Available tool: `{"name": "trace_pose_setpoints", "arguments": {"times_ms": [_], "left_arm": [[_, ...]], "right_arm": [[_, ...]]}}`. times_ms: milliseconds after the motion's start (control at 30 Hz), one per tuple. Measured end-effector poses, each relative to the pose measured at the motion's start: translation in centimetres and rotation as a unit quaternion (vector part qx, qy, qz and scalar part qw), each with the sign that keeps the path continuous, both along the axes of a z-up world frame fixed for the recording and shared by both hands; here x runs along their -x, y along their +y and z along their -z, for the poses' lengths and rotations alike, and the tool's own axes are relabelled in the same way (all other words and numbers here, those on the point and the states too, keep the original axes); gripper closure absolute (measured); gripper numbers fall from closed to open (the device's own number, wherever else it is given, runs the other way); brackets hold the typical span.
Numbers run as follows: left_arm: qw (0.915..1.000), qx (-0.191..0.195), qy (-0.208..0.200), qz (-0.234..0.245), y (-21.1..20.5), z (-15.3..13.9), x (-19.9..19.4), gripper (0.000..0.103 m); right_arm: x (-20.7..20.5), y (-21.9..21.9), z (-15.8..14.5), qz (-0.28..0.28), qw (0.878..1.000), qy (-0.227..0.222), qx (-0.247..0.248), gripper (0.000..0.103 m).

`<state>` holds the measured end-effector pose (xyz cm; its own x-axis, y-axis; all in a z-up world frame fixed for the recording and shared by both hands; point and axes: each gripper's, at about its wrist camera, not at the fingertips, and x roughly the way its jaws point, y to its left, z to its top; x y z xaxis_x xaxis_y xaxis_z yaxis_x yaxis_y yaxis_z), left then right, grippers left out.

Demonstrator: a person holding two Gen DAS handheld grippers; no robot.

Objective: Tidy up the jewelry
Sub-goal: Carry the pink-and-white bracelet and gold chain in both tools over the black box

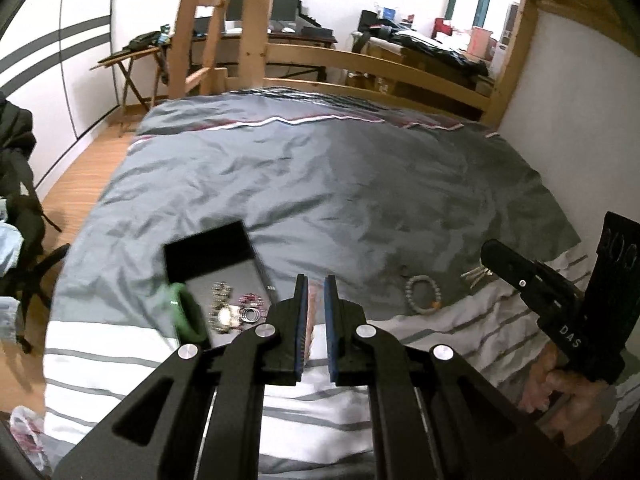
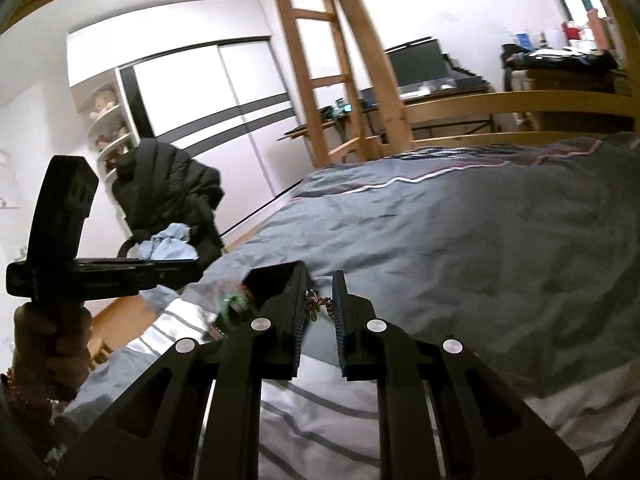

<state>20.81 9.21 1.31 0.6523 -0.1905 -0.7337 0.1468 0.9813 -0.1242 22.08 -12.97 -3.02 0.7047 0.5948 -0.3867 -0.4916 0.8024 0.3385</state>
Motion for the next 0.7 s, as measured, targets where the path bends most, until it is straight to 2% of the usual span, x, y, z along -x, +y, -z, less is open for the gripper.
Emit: {"name": "trace_pose_setpoints", "arguments": {"times_ms": [267, 567, 600, 633, 700], "left_arm": [[0.9998, -0.012, 0.002, -0.018, 4.3, 0.1, -1.3, 0.096], [0.9987, -0.008, 0.030, -0.041, 7.6, 4.1, -2.3, 0.095], [0.9984, -0.005, 0.036, -0.044, 8.1, 4.9, -2.0, 0.085], [0.9981, -0.003, 0.039, -0.047, 8.5, 5.5, -1.7, 0.059], [0.9975, -0.004, 0.039, -0.059, 9.4, 6.5, -0.5, 0.020]], "right_arm": [[-1.6, 6.8, -0.1, -0.052, 0.999, 0.000, 0.009, 0.089], [-3.4, 13.0, 1.6, -0.101, 0.995, 0.020, 0.011, 0.089], [-3.6, 13.2, 1.8, -0.104, 0.994, 0.022, 0.013, 0.089], [-3.8, 13.9, 2.2, -0.110, 0.993, 0.027, 0.016, 0.089], [-4.2, 14.7, 2.8, -0.118, 0.992, 0.036, 0.019, 0.089]]}}
